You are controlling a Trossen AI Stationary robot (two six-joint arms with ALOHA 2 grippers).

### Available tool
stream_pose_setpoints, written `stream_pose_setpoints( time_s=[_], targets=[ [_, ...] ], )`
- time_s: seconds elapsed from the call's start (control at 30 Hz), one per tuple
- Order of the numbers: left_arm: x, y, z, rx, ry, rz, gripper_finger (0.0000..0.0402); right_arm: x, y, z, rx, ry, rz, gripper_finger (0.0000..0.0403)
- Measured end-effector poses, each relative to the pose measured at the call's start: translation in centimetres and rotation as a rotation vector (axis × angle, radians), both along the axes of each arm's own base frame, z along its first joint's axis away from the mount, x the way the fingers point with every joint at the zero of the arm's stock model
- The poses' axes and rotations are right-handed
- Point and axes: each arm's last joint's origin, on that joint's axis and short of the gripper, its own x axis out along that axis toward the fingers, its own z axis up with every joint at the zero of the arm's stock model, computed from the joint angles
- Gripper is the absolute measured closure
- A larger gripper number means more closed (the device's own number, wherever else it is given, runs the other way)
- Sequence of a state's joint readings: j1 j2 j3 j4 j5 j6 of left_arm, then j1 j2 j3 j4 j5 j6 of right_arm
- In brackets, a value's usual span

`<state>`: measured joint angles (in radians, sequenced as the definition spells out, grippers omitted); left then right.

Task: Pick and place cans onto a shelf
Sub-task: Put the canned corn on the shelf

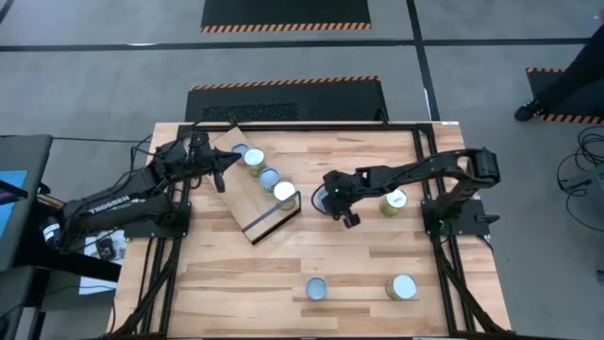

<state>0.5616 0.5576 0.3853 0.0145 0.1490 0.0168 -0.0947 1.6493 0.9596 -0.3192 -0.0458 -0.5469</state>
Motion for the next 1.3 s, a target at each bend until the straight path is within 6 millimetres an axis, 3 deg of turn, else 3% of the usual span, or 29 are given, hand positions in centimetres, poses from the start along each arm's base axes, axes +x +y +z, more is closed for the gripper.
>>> stream_pose_setpoints(
  time_s=[0.23, 0.43, 0.63, 0.83, 1.1, 1.3],
  targets=[
    [1.4, -0.6, 0.9, 0.001, 0.020, -0.128, 0.0400, -1.3, -0.3, 5.0, 0.216, -0.099, 0.105, 0.0395],
    [4.1, -1.7, 1.6, 0.062, 0.096, -0.288, 0.0400, -1.2, -0.5, 8.5, 0.472, -0.200, 0.213, 0.0389],
    [7.3, -3.1, 3.7, 0.190, 0.140, -0.423, 0.0386, -0.7, -0.2, 9.8, 0.621, -0.247, 0.339, 0.0394],
    [10.4, -4.4, 4.5, 0.268, 0.170, -0.585, 0.0348, -0.3, 0.5, 11.3, 0.685, -0.304, 0.445, 0.0392],
    [14.6, -5.4, 3.4, 0.282, 0.139, -0.773, 0.0292, 0.1, 1.3, 12.3, 0.680, -0.380, 0.548, 0.0393],
    [17.0, -5.6, 2.8, 0.290, 0.113, -0.892, 0.0276, 0.2, 1.3, 12.6, 0.692, -0.412, 0.590, 0.0392]
  ],
)
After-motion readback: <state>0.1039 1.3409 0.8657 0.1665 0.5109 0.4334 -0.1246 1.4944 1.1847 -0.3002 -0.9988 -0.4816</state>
